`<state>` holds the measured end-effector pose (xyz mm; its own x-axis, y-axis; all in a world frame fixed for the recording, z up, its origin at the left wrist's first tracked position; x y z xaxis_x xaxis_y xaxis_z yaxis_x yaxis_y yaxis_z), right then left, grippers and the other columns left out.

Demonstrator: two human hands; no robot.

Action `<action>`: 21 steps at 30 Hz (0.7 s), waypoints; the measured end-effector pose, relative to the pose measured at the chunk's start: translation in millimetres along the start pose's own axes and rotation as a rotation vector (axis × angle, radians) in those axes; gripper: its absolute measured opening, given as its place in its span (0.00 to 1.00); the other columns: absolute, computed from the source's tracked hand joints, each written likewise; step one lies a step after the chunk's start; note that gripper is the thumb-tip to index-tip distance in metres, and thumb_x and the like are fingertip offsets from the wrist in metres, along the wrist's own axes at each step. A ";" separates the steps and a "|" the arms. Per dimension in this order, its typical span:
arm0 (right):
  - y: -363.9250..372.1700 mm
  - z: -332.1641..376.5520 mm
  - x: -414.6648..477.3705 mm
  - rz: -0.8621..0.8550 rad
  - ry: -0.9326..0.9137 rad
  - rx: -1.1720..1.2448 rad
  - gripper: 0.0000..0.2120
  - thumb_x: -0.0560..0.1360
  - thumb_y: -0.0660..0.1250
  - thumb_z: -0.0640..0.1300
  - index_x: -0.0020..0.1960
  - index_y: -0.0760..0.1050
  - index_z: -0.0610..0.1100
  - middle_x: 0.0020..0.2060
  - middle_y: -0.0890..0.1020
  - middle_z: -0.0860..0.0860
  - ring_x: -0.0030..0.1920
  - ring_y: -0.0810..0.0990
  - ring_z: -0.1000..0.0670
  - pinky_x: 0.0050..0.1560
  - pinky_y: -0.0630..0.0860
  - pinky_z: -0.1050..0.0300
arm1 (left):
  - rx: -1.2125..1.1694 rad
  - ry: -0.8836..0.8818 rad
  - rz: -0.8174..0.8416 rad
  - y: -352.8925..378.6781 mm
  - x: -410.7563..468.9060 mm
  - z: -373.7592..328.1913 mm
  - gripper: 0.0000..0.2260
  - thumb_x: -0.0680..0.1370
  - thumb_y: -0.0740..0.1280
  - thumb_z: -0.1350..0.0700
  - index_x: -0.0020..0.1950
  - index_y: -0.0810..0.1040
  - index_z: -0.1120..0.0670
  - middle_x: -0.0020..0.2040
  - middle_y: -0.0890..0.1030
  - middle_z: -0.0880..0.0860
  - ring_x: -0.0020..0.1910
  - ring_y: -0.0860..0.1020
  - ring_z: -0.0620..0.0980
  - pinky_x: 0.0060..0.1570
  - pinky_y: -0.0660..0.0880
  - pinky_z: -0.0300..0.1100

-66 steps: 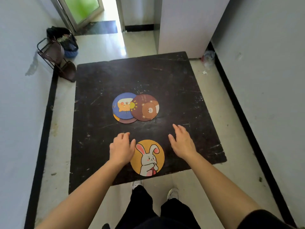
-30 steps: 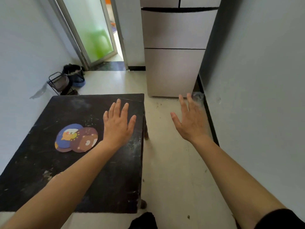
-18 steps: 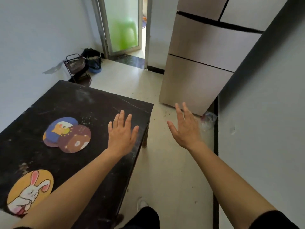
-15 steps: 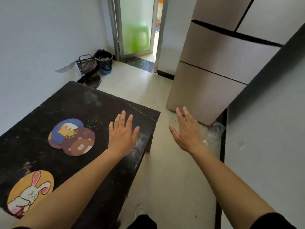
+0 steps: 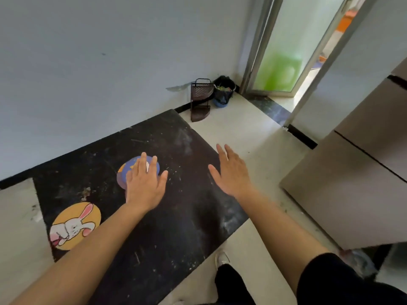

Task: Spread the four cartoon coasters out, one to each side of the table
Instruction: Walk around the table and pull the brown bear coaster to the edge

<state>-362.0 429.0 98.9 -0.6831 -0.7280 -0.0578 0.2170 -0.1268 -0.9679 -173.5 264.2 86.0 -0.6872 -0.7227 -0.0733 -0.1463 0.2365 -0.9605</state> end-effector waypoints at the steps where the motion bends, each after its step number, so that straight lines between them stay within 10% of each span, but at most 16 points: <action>1: 7.6 6.1 17.2 0.028 -0.043 0.004 0.34 0.81 0.53 0.62 0.81 0.45 0.49 0.80 0.55 0.44 0.79 0.58 0.40 0.76 0.61 0.41 | -0.005 -0.059 0.001 3.1 5.2 9.2 0.26 0.82 0.53 0.43 0.77 0.60 0.54 0.81 0.54 0.59 0.78 0.56 0.61 0.73 0.58 0.61; 11: 92.5 60.9 101.4 0.288 -0.344 0.111 0.34 0.81 0.60 0.55 0.80 0.49 0.45 0.76 0.63 0.43 0.72 0.68 0.40 0.66 0.72 0.44 | -0.247 -0.650 0.114 55.4 -2.1 80.4 0.29 0.82 0.54 0.41 0.80 0.54 0.53 0.81 0.51 0.59 0.79 0.51 0.62 0.75 0.54 0.61; 21: 221.8 109.8 105.4 0.628 -0.224 0.338 0.33 0.81 0.61 0.43 0.81 0.48 0.43 0.78 0.59 0.43 0.77 0.60 0.40 0.71 0.64 0.42 | -0.680 -0.907 0.148 142.9 4.8 148.8 0.29 0.82 0.56 0.44 0.80 0.54 0.54 0.80 0.57 0.57 0.79 0.55 0.58 0.76 0.54 0.55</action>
<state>-309.3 250.1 -95.0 -0.2093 -0.8470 -0.4887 0.7466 0.1843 -0.6392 -91.7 197.9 -91.5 -0.0030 -0.7958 -0.6056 -0.6518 0.4608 -0.6023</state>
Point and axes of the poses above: each hand's wrist, its own x-axis towards the middle knuckle, its own y-axis out of the palm, z = x × y, the point moved 8 cm from there along x, towards the middle knuckle
